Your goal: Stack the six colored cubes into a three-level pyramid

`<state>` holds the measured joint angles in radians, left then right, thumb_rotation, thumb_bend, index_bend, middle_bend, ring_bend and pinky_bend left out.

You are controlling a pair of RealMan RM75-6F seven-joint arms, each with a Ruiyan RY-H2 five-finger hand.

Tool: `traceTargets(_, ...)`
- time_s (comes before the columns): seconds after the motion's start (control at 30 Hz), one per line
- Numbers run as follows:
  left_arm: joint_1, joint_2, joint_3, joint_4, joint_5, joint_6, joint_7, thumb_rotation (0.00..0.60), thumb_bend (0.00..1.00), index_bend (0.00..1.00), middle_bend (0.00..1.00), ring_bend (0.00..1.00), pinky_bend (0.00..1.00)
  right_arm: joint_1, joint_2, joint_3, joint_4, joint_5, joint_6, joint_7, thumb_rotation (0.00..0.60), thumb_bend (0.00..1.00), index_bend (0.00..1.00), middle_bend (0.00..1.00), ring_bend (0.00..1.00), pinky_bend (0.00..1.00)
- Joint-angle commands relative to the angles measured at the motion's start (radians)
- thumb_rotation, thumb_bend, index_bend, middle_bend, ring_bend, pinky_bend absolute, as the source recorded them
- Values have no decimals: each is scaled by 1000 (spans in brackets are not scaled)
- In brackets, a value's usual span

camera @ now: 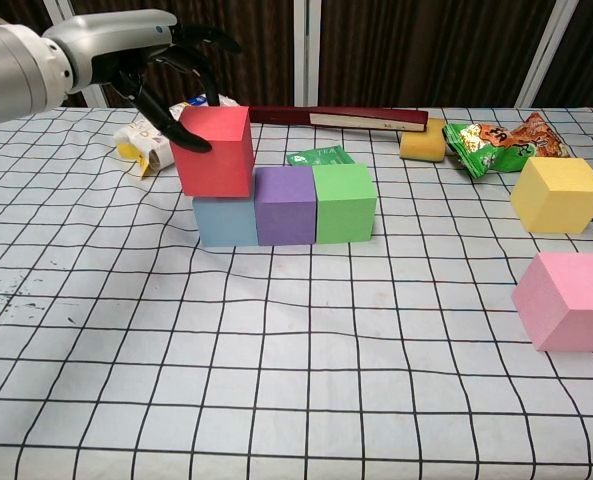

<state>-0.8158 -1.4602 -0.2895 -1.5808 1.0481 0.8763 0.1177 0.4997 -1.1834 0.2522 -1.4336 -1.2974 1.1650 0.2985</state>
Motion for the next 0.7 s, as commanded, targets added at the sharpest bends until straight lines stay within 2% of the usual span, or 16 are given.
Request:
traceTargets(0.03, -10, -5, 0, 7, -15, -5, 10, 600, 168, 94, 436, 89, 102, 0, -6, -2, 9, -6, -2, 7, 600, 0, 0, 81, 0, 0)
traceTargets(0.33, -24, -26, 9, 37, -42, -10, 5, 600, 167, 94, 375, 88, 101, -6, -8, -1, 26, -14, 2, 23, 600, 0, 0, 81, 0, 0)
traceTargets(0.57, -14, -16, 10, 21, -11, 7, -37, 600, 148, 86, 251, 78, 98, -8, -8, -1, 26, -19, -1, 24, 600, 0, 0, 80, 0, 0)
traceTargets(0.7, -8, 1, 15, 2, 3, 9, -49, 600, 144, 85, 234, 73, 99, -5, -10, 0, 22, -21, -4, 20, 600, 0, 0, 80, 0, 0)
